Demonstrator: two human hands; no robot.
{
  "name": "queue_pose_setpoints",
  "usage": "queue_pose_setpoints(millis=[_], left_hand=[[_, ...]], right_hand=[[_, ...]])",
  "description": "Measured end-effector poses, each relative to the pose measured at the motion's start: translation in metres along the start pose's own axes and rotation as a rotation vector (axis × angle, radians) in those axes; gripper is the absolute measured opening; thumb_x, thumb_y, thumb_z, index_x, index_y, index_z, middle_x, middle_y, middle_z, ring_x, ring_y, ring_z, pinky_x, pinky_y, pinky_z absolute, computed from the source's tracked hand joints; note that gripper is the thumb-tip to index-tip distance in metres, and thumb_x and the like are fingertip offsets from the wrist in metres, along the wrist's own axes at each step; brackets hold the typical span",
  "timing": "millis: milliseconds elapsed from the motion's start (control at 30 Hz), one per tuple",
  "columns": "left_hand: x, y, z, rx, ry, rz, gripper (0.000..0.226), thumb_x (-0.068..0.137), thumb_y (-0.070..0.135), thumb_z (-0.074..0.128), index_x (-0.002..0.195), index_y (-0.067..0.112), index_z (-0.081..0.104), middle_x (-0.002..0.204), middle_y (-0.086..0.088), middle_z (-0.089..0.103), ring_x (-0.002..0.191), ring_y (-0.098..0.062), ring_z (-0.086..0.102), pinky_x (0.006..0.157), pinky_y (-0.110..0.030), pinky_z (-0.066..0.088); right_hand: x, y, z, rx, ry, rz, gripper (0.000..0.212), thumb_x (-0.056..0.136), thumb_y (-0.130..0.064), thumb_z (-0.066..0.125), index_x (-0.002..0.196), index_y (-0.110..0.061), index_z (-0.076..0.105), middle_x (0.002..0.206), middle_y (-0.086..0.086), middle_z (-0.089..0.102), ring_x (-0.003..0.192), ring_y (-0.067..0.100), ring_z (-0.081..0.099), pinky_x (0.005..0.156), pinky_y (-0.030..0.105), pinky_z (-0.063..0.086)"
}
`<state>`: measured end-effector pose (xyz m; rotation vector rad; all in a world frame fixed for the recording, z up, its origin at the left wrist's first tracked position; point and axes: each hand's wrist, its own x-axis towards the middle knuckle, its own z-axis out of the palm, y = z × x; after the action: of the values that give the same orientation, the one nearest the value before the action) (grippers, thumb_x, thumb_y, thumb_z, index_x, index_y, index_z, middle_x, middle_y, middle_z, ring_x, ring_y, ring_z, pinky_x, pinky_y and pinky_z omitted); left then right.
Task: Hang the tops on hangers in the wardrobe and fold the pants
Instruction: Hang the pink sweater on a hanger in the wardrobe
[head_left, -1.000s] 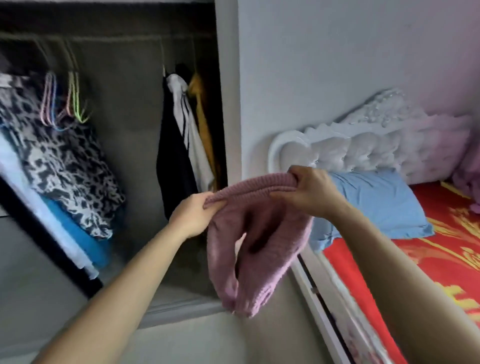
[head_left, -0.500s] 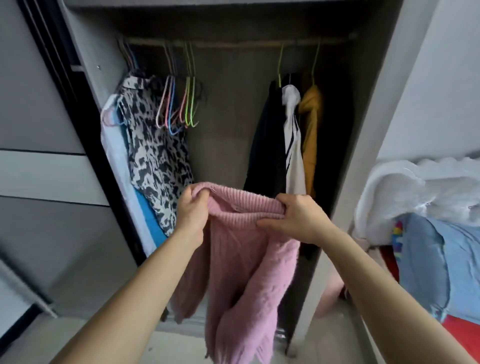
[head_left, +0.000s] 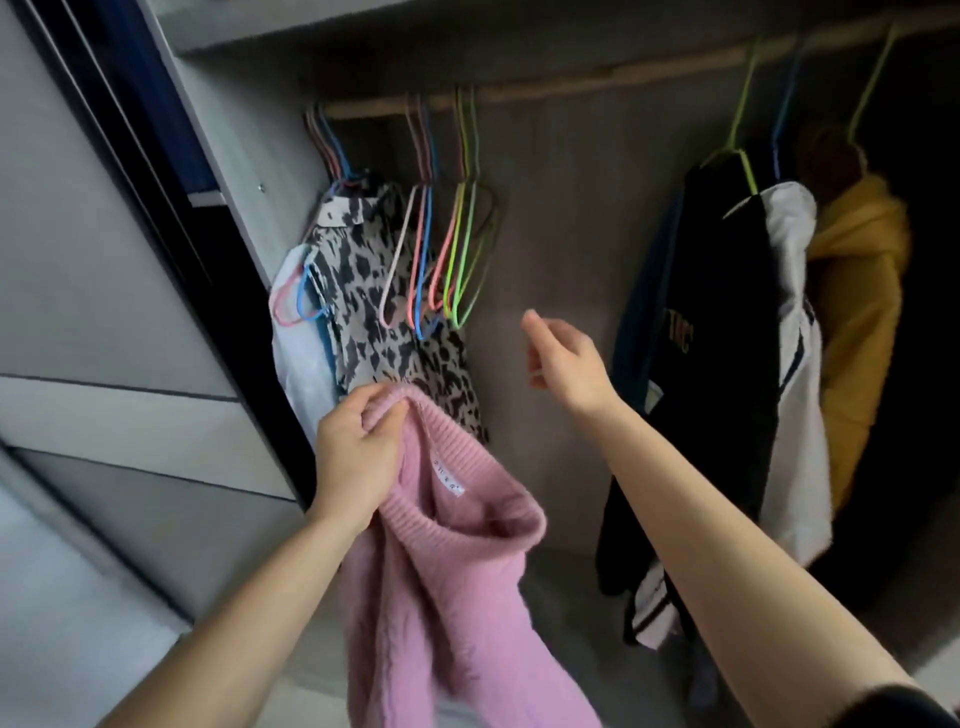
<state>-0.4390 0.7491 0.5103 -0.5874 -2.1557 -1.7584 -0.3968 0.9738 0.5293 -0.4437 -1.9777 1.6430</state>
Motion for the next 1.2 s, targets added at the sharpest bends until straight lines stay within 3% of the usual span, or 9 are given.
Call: queue_pose_setpoints(millis=[100,167,333,433,667,800,900,1033,1200], left_hand=[[0.026,-0.025,-0.006,-0.032,0.022,-0.029,0.028,0.089,0.007,0.068,0.093,0.034,0.071,0.084,0.030,0.070,0.078,0.013,0.064,0.074,-0.003,0.045],[0.048,-0.040,-0.007,-0.037,0.010,-0.028,0.028,0.088,0.009,0.069,0.092,0.036,0.072,0.085,0.029,0.071,0.080,0.011,0.065,0.077,-0.006,0.047],[0.098,-0.067,-0.002,-0.111,-0.090,0.035,0.040,0.087,0.003,0.067,0.086,0.043,0.067,0.080,0.032,0.069,0.075,0.014,0.063,0.073,-0.004,0.047],[0.127,-0.082,-0.007,-0.168,-0.174,0.063,0.039,0.088,0.003,0.067,0.088,0.042,0.067,0.082,0.031,0.070,0.076,0.012,0.064,0.073,-0.003,0.046],[0.162,-0.119,-0.001,-0.301,-0.321,-0.017,0.025,0.086,0.005,0.070,0.093,0.030,0.071,0.084,0.019,0.072,0.082,0.003,0.067,0.079,-0.015,0.052],[0.160,-0.137,0.013,-0.312,-0.418,-0.030,0.026,0.084,0.006,0.071,0.085,0.031,0.069,0.077,0.025,0.069,0.076,0.011,0.063,0.071,-0.001,0.043],[0.145,-0.137,0.030,-0.304,-0.487,-0.059,0.031,0.083,0.010,0.070,0.077,0.040,0.065,0.075,0.030,0.067,0.075,0.012,0.062,0.070,-0.003,0.043],[0.113,-0.137,0.050,-0.293,-0.594,-0.095,0.025,0.083,0.016,0.069,0.081,0.041,0.065,0.075,0.032,0.065,0.077,0.017,0.059,0.064,0.003,0.037],[0.058,-0.132,0.074,-0.315,-0.749,-0.302,0.019,0.084,0.023,0.068,0.083,0.041,0.066,0.083,0.023,0.068,0.079,0.012,0.062,0.071,-0.010,0.046]], right_hand=[[0.042,-0.024,0.032,0.035,0.076,-0.039,0.040,0.095,-0.058,0.052,0.113,-0.024,0.065,0.102,-0.009,0.070,0.099,0.011,0.065,0.099,0.043,0.051],[0.067,-0.042,0.048,0.015,0.140,-0.079,0.041,0.096,-0.057,0.051,0.118,-0.024,0.063,0.107,-0.008,0.068,0.108,0.015,0.064,0.102,0.042,0.049],[0.102,-0.061,0.075,-0.144,0.178,-0.015,0.058,0.088,-0.067,0.051,0.095,-0.013,0.071,0.093,0.004,0.070,0.089,0.021,0.064,0.090,0.044,0.053],[0.111,-0.060,0.092,-0.330,0.369,-0.096,0.046,0.096,-0.045,0.054,0.082,-0.005,0.070,0.076,0.010,0.066,0.074,0.026,0.059,0.071,0.039,0.049],[0.103,-0.058,0.106,-0.394,0.662,-0.251,0.032,0.103,-0.036,0.045,0.093,-0.015,0.067,0.069,-0.007,0.057,0.061,0.003,0.052,0.055,0.018,0.041],[0.049,-0.026,0.107,-0.277,0.729,-0.197,0.033,0.100,-0.050,0.044,0.080,-0.025,0.055,0.066,-0.009,0.052,0.061,0.016,0.050,0.057,0.039,0.042],[-0.003,0.009,0.093,-0.397,0.712,-0.032,0.061,0.093,-0.066,0.050,0.068,-0.010,0.046,0.056,-0.003,0.048,0.051,0.014,0.044,0.050,0.035,0.037],[-0.066,0.043,0.080,-0.606,0.850,0.082,0.062,0.097,-0.053,0.051,0.052,-0.017,0.030,0.041,-0.011,0.033,0.039,0.005,0.031,0.041,0.020,0.026],[-0.155,0.075,0.065,-0.637,0.901,0.023,0.066,0.098,-0.060,0.041,0.058,-0.008,0.033,0.048,-0.010,0.031,0.045,0.006,0.029,0.043,0.031,0.027]])
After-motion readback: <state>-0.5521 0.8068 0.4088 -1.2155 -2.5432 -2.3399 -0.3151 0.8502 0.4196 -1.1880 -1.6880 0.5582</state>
